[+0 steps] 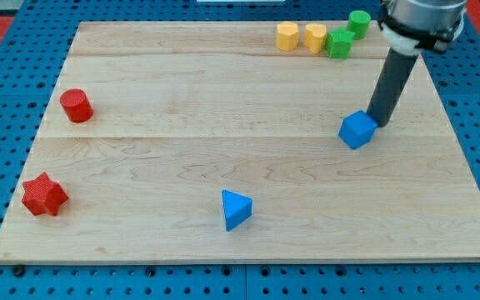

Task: Slightly push the blue cube diagonally to the top right of the blue triangle

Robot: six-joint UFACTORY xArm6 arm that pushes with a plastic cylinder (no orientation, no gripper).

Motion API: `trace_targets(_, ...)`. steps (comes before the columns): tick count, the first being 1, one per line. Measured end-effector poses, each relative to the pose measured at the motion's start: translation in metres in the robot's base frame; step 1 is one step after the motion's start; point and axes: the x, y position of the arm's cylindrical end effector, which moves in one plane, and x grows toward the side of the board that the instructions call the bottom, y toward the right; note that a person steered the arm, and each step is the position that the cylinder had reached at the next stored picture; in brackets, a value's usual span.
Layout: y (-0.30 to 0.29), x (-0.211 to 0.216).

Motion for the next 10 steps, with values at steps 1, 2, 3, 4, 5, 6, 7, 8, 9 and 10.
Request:
trace_targets(1, -0.002, -0.016)
trace_targets(2, 0.001, -0.02)
trace_targets(3, 0.013, -0.02)
trace_targets(4, 0.017, -0.02)
trace_targets(5, 0.017, -0.018)
trace_targets(6, 0.017, -0.01)
trace_targets(7, 0.017, -0.008)
trace_targets(8, 0.009, -0.008)
trace_targets(9, 0.009, -0.008)
trace_targets(10, 0.009, -0.001)
